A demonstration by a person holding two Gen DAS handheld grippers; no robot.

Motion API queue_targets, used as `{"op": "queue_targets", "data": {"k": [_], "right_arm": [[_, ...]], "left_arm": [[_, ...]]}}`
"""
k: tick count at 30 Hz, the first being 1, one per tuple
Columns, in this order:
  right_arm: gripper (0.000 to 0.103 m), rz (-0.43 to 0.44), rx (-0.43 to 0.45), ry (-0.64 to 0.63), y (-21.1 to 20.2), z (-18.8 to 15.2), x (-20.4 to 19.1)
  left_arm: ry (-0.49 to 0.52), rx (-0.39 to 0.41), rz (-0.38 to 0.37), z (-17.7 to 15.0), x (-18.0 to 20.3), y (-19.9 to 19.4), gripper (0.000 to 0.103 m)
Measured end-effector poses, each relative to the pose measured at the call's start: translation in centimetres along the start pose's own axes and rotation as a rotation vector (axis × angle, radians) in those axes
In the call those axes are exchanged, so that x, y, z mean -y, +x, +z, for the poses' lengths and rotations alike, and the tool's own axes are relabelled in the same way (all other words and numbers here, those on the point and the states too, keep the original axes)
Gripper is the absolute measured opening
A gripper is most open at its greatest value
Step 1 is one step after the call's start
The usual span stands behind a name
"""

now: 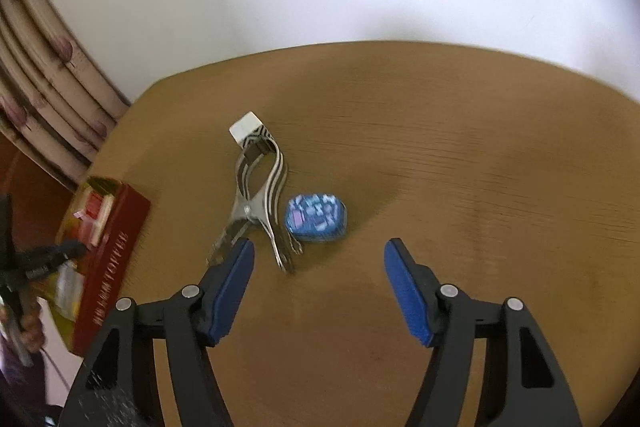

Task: Organize rigid objects
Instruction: 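Carry the lipstick over the tin and open the left tool, then move the right tool to the blue keychain pouch and grasp it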

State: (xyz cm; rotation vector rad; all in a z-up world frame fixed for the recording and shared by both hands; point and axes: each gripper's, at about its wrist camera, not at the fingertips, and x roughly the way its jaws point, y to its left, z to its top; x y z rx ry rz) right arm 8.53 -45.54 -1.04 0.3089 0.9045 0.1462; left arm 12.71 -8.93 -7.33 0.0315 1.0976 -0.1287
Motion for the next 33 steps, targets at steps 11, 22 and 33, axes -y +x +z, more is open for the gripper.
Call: {"op": "queue_targets", "data": {"k": [11,22,33], "right_arm": [[0.06,-0.049,-0.297,-0.687,2.3,2.8,-3.8],[0.04,-0.028,-0.483,-1.041,6.6,2.6,-6.8],[0.03,0.005,-0.535,-1.031,8.8,3.2,-7.6]], "left_arm": [[-0.065,0.057,-0.029,-2.0,-0.3,-4.0,0.034],[-0.106,0.001,-0.004,-2.7,-0.1,-4.9,0.035],[-0.121,-0.035,-0.009,-3.0,0.5,-4.6,0.035]]}}
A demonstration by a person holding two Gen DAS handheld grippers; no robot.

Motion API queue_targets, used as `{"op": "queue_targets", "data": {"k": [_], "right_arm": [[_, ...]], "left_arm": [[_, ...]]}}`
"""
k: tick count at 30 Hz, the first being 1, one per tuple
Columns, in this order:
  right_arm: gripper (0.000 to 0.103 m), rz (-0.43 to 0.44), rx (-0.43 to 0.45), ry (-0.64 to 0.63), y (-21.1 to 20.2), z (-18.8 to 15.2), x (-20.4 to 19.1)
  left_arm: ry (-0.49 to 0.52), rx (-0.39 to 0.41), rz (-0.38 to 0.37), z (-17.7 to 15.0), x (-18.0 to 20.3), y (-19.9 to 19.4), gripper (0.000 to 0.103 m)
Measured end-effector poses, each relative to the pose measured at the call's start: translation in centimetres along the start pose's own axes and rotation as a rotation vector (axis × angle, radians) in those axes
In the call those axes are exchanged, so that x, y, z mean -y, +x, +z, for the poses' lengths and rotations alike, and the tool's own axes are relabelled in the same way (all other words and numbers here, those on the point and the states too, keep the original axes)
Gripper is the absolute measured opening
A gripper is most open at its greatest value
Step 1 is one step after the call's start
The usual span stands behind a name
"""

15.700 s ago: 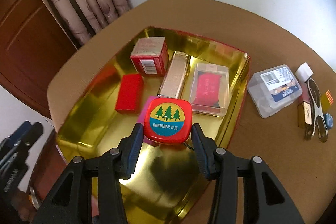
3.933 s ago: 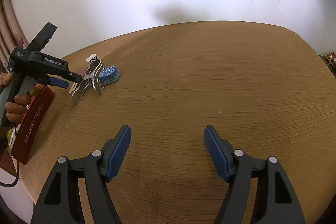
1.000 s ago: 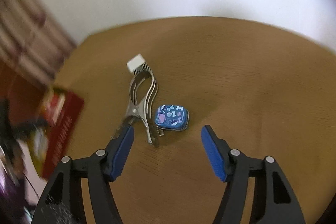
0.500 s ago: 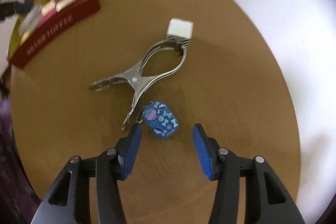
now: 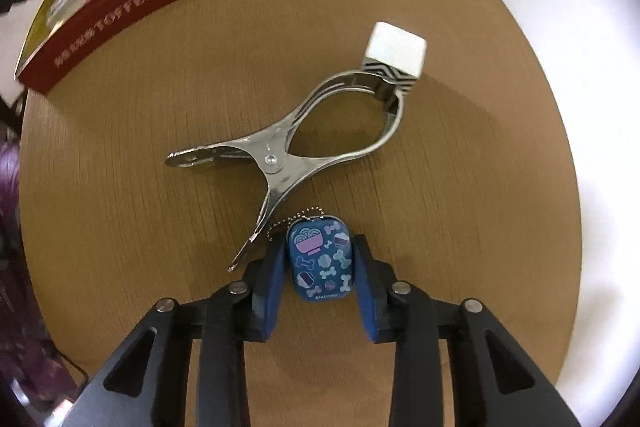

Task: Organize rigid objects
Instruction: 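Move the right tool to the blue keychain pouch and grasp it, then carry the blue pouch into the tin and open the right tool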

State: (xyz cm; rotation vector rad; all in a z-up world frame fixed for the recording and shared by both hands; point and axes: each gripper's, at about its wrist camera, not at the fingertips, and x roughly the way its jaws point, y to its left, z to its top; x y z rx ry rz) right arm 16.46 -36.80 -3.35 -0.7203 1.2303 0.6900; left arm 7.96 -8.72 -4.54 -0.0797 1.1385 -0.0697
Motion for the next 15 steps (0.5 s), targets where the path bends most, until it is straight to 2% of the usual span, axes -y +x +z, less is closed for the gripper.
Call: {"op": "queue_targets", "data": {"k": [3,10,13,15], "right_arm": [[0.03,-0.01,0.041,0.1,-0.6,-1.5,0.7],[0.03,-0.025,0.207,0.386,-4.7,-7.6,0.9],[0.03,-0.02,0.303,0.464,-7.8,-8.6,-0.9],[0.03,-0.008,0.355,0.466,-9.8,-8.1,-2.9]], "left_arm": [[-0.008,0.04,0.007,-0.1,-0.1,-1.0,0.035],[-0.056,0.114,0.004,-1.3,-1.6,-3.3,0.035],[-0.068,0.146,0.026,-2.3,-2.3,-4.1,0.035],[-0.072,0.164,0.046,-3.0,-2.8,-4.5,0.036]]}}
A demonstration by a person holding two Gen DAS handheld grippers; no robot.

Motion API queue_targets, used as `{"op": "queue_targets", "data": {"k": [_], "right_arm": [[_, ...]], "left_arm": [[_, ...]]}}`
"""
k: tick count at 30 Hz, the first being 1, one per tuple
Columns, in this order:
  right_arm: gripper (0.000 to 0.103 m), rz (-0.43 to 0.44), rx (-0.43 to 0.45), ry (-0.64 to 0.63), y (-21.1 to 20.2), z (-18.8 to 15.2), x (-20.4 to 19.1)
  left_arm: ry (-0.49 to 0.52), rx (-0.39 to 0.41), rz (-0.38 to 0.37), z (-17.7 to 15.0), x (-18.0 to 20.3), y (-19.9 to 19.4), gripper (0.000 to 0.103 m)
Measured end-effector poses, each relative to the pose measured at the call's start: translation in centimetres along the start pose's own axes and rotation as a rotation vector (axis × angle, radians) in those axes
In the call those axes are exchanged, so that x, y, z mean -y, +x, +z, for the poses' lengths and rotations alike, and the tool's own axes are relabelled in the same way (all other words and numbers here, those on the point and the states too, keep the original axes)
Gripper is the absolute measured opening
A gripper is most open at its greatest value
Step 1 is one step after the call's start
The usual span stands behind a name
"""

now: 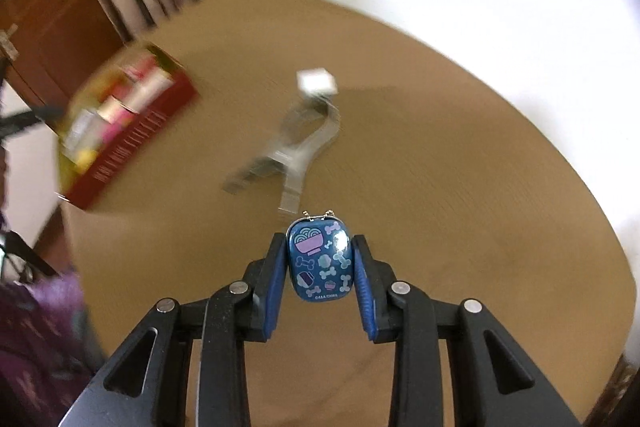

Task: Organize rigid objects
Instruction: 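Carry the blue pouch into the tin and open the right tool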

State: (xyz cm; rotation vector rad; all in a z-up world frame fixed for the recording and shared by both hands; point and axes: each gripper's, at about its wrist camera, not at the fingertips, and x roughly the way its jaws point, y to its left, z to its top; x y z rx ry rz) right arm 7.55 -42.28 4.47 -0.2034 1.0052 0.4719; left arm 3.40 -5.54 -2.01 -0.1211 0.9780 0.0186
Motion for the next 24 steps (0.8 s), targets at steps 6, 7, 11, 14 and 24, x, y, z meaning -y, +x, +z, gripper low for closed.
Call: {"op": "queue_targets", "data": {"k": [6,7,11,14,24], "right_arm": [[0.03,0.129,0.116,-0.086,-1.9,3.0,-11.5],[0.03,0.169,0.127,-0.102,-1.6,3.7,-14.0],[0.03,0.218,0.129,-0.151,1.7,5.9,-20.3],[0.03,0.204,0.107,-0.134,4.9,7.2,-23.0],[0.03,0.129,0.033,-0.046,10.9,8.3,-25.2]], "left_arm": [[-0.01,0.048,0.055,-2.1,-1.7,-1.0,0.036],[-0.012,0.055,0.049,-2.4,-2.0,-1.1,0.036],[0.016,0.098,0.073,-3.4,-2.4,-1.7,0.036],[0.028,0.124,0.082,-3.8,-2.7,-2.0,0.036],[-0.014,0.11,0.057,-3.9,-4.7,-1.0,0.036]]}}
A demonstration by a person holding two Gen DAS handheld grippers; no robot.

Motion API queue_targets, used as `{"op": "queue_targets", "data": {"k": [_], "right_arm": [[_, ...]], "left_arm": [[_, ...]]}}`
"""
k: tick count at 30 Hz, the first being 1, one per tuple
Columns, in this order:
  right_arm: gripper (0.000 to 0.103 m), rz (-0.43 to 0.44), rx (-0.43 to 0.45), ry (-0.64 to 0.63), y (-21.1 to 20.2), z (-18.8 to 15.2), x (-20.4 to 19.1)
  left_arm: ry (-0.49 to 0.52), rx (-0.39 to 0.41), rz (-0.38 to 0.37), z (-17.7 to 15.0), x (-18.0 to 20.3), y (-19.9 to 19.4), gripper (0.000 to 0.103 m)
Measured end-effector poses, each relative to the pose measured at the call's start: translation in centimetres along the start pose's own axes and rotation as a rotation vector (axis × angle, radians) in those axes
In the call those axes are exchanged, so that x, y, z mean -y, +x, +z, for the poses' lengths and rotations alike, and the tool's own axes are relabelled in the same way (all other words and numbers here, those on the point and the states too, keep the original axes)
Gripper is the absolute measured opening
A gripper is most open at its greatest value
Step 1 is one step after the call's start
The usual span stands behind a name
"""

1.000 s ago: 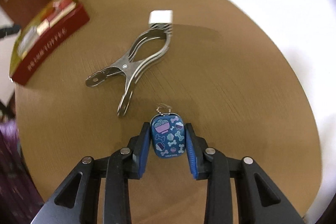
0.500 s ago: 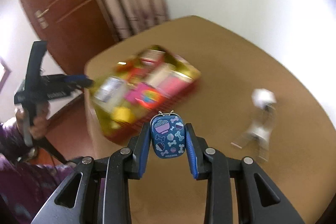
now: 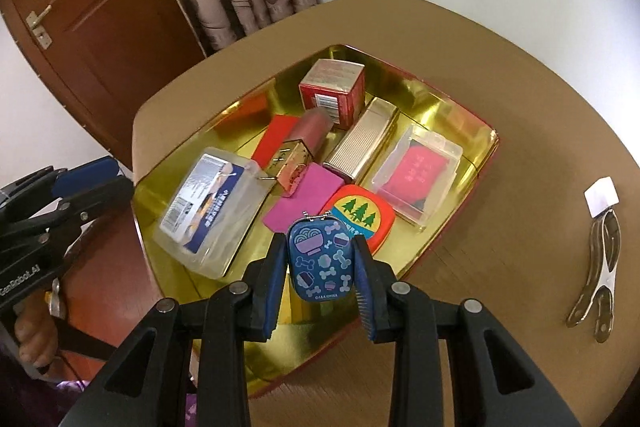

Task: Organize rigid objects
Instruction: 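Carry the blue pouch into the tin and open the right tool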

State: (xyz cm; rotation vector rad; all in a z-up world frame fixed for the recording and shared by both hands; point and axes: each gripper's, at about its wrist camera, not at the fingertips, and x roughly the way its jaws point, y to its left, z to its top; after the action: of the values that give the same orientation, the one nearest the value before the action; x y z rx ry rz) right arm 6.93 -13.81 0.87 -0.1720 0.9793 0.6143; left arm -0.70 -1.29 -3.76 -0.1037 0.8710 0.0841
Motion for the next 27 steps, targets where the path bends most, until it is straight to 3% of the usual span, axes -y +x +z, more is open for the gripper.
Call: {"op": "queue_targets", "data": {"k": [16,20,24,27], "right_arm": [[0.032,-0.035,-0.032,0.03,2.1,0.2,-0.4],[0.042,-0.053,-0.019,0.02,1.8,0.0,-0.9],[0.043,-0.048,0.096,0.059,-0.8,-0.7,-0.3],[0.048,-0.102,0.203,0.134,-3.8,-2.4,1.7]], "left_arm": [[0.048,0.009,0.007,-0.4,0.7,0.2,0.036],[0.042,0.011,0.01,-0.4,0.4,0.2,0.037],[0.039,-0.001,0.011,-0.5,0.4,0.6,0.037],[0.045,0.008,0.012,-0.6,0.6,0.4,0.037]]}}
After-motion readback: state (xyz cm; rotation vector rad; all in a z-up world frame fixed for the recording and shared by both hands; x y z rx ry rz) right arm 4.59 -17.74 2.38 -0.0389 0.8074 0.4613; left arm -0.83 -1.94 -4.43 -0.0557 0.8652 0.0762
